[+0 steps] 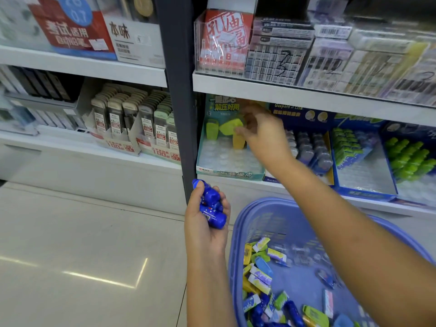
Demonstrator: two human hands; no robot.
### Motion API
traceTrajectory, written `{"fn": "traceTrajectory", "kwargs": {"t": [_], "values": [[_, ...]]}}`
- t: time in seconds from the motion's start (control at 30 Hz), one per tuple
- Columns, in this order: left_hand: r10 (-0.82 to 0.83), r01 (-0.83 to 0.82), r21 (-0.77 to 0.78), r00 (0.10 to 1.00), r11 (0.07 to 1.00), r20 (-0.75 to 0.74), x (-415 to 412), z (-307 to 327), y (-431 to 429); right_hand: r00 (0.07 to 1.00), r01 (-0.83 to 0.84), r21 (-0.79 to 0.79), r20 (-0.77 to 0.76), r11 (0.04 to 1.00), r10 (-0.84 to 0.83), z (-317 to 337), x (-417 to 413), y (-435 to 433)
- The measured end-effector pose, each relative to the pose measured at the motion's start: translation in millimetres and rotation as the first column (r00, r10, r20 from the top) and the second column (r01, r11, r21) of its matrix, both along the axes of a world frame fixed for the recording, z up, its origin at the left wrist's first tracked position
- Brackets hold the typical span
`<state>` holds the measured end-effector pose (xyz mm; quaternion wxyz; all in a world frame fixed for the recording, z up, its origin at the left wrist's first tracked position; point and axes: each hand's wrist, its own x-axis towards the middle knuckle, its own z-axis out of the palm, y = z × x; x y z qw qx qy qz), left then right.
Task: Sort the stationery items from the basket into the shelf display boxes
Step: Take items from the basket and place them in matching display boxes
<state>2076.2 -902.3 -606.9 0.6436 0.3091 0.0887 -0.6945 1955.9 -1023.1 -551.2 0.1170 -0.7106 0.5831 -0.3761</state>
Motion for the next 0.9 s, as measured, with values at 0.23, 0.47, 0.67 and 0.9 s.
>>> {"fn": "traceTrajectory", "kwargs": {"t": [0.23,0.47,0.67,0.9], "values": [[-0.03,0.029,0.042,1.0,0.999,0.007,9,-7,-2,0.887,-0.074,0.175,-0.438,0.982,0.145,-6,13,-72],[-0.063,0.062,0.046,0.998,0.997,0.002,10,-13,-4,0.862,-0.109,0.33,-0.438,0.938,0.254,3,9,-85],[-0.101,0.101,0.037,0.995,0.994,0.008,7,-13,-4,0.86,-0.053,0.318,-0.467,0.947,0.206,3,13,-80],[-0.141,0.14,0.029,0.989,0.99,0.047,2,-11,-3,0.822,0.046,0.231,-0.562,0.972,0.095,-5,21,-74]]}}
